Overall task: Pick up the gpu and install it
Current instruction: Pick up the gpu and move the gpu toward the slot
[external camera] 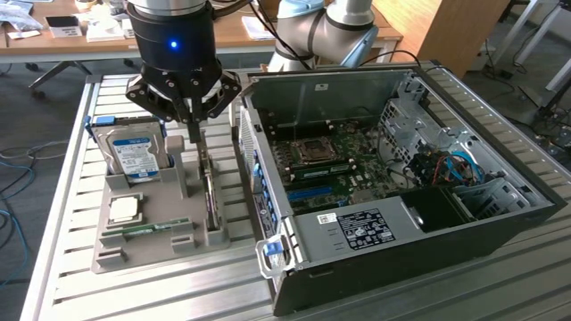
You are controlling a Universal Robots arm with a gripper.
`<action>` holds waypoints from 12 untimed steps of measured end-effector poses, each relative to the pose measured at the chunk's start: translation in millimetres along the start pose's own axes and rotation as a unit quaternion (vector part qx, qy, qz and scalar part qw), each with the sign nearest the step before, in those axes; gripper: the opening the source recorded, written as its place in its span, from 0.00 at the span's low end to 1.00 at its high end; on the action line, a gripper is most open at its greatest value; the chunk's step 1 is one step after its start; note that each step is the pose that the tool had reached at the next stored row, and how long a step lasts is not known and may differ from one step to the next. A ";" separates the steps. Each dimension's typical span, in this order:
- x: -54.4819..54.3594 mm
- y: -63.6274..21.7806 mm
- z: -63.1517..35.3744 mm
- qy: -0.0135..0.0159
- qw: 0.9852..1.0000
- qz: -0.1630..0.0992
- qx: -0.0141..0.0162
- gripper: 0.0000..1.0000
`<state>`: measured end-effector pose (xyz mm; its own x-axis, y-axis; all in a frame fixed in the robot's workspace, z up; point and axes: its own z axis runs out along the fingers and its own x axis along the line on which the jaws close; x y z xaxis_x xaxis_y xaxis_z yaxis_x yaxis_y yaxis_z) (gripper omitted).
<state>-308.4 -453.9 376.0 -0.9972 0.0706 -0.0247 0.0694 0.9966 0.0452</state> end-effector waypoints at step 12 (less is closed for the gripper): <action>0.0 0.0 0.0 0.000 1.000 0.000 0.000 0.42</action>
<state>-308.4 -453.9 376.0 -0.9972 0.0706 -0.0246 0.0694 0.9966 0.0451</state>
